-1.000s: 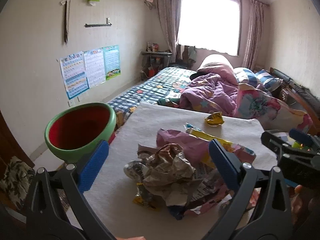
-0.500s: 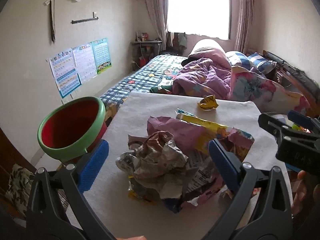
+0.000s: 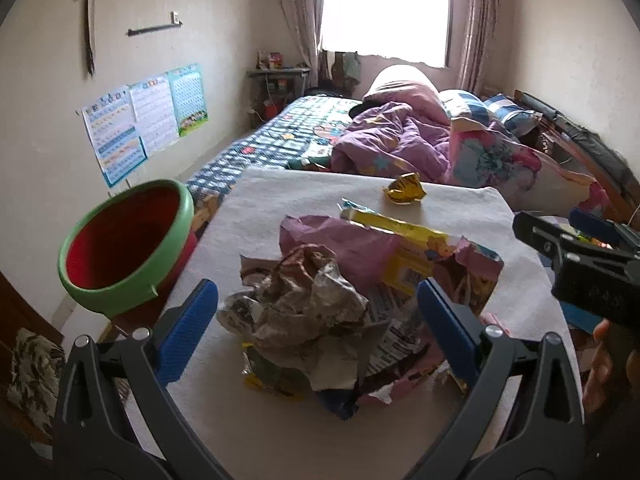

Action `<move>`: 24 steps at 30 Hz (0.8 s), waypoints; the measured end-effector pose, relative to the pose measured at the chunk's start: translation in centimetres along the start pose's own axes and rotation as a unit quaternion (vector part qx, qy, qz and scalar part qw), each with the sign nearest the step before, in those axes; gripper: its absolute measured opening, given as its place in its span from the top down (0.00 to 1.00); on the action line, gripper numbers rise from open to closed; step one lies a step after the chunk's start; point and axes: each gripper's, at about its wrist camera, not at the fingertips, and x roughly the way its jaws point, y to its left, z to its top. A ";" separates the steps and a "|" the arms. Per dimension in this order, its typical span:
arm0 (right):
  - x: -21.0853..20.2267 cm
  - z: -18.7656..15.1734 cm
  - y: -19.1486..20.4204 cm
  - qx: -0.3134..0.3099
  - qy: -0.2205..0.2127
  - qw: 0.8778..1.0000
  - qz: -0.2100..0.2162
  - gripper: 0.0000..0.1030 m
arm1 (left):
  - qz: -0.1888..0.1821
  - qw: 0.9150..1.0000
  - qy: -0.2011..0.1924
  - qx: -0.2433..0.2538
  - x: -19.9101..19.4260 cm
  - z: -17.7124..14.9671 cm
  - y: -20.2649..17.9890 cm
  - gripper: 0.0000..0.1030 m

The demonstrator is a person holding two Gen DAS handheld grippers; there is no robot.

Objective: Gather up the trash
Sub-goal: 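Grasp crumpled paper with left tool while right tool grasps a pink snack bag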

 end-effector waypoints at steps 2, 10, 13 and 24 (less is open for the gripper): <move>0.2 0.0 -0.6 0.007 0.003 1.000 -0.003 0.07 | -0.013 1.000 0.004 -0.008 0.2 -0.2 0.2 0.05; 0.3 -0.6 -2.3 0.031 0.024 0.999 0.028 0.07 | -0.013 0.999 0.032 -0.013 2.0 0.2 1.5 0.05; 0.2 -0.8 -1.6 0.027 0.034 0.998 0.050 0.07 | -0.016 0.998 0.059 0.000 4.2 0.6 2.3 0.14; 0.0 -1.9 0.7 0.043 0.081 0.980 0.174 0.13 | -0.064 0.993 0.099 -0.014 6.9 0.9 2.1 0.61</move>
